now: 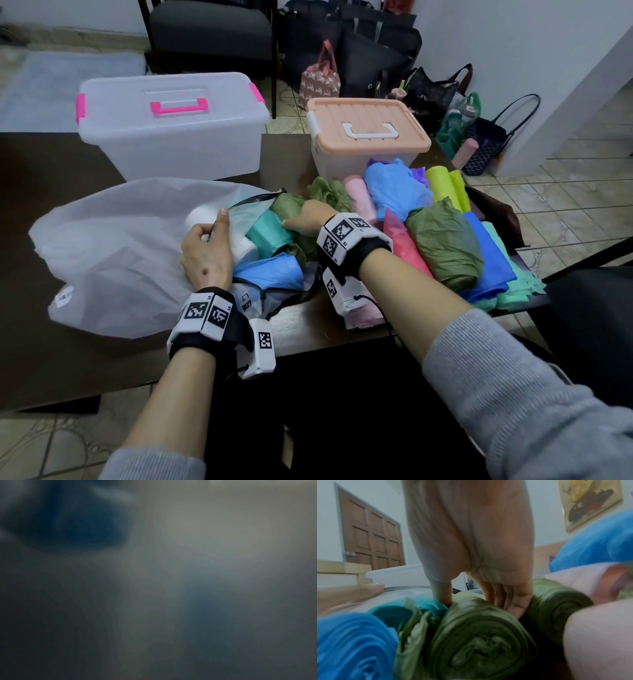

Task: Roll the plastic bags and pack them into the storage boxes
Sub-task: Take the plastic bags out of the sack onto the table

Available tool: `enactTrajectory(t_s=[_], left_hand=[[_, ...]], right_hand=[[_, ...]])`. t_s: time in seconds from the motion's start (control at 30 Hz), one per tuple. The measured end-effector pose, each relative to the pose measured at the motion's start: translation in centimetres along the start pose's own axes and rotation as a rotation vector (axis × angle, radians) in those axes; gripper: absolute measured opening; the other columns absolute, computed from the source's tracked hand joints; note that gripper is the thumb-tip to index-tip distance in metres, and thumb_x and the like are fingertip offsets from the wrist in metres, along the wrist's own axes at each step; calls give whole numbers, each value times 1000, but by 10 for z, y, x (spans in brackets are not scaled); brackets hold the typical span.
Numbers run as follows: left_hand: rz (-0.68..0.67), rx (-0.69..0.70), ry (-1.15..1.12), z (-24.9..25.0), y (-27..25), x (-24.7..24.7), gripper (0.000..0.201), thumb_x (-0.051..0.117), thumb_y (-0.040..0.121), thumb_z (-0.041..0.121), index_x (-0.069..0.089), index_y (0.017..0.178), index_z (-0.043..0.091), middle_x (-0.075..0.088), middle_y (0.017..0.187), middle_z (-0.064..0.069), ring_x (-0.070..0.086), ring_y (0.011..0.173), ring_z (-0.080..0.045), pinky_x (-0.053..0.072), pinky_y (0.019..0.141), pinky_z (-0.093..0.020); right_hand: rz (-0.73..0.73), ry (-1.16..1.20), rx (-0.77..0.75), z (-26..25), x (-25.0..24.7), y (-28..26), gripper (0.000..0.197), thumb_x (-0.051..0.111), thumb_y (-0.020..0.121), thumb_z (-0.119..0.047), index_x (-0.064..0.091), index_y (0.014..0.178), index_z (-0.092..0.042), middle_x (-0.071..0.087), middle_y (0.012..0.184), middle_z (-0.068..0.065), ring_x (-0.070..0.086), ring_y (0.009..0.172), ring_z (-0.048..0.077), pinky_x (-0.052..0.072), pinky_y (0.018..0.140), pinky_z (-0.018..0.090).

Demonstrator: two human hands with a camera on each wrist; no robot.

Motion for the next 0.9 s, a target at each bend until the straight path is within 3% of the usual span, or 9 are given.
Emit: enactTrajectory(t_s=[0.1,0.2,0.27,0.37,0.47,0.6,0.7,0.9], left_hand=[[6,-12,-4,0,0,0,45,52,86,58,60,82,13,59,85,-3,50,83,-24,35,76,-27],[6,-10,0,-1,1,0,45,52,87,57,59,82,13,59,84,-3,50,82,-24,35,75,-28],[6,-11,-2,-1,2,-1,46,51,87,57,60,82,12,59,84,-4,50,82,-24,35,75,-28],[3,-9,-4,0,0,-1,45,51,88,56,59,81,12,58,83,-3,49,81,-23,33,74,-27],[-1,-7,-7,1,-1,-1,43,51,89,54,58,81,13,57,82,-2,49,81,-23,32,74,-26],[-3,-22,4,1,-1,-1,42,51,88,54,58,82,14,57,83,-2,48,82,-24,31,74,-26],[-4,-18,1,2,-1,-1,43,51,89,54,58,81,13,56,82,-2,48,81,-24,31,74,-26],[-4,-16,4,2,-1,-2,43,50,89,54,58,81,13,57,82,-1,48,81,-22,32,74,-25]], right_hand=[[-7,57,30,4,2,4,46,60,87,-37,56,115,0,58,103,10,57,92,24,42,73,25],[25,192,68,9,0,7,43,69,80,-37,56,104,-4,55,94,6,55,83,20,46,68,25],[9,268,87,12,2,7,45,71,77,-36,57,103,-3,59,97,7,57,83,20,49,70,26],[21,394,129,16,-1,5,66,73,71,-42,54,119,-1,61,112,9,61,95,22,52,83,30],[80,544,143,20,-14,1,87,71,55,-54,52,125,-7,61,117,7,61,100,24,50,93,36],[258,653,110,32,-45,-2,68,67,78,-35,38,136,-15,47,117,5,53,105,21,47,88,29],[373,416,89,41,-63,-2,65,62,82,-33,33,138,-19,51,128,8,50,118,27,42,99,33],[488,171,238,60,-67,0,56,51,88,-22,26,138,-16,43,132,21,38,123,39,36,96,44]])
Point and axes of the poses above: each hand's wrist, its own y-axis towards the middle knuckle, its own x-axis out of the palm, z = x × y, the point moved 7 cm from there along y, towards the middle knuckle
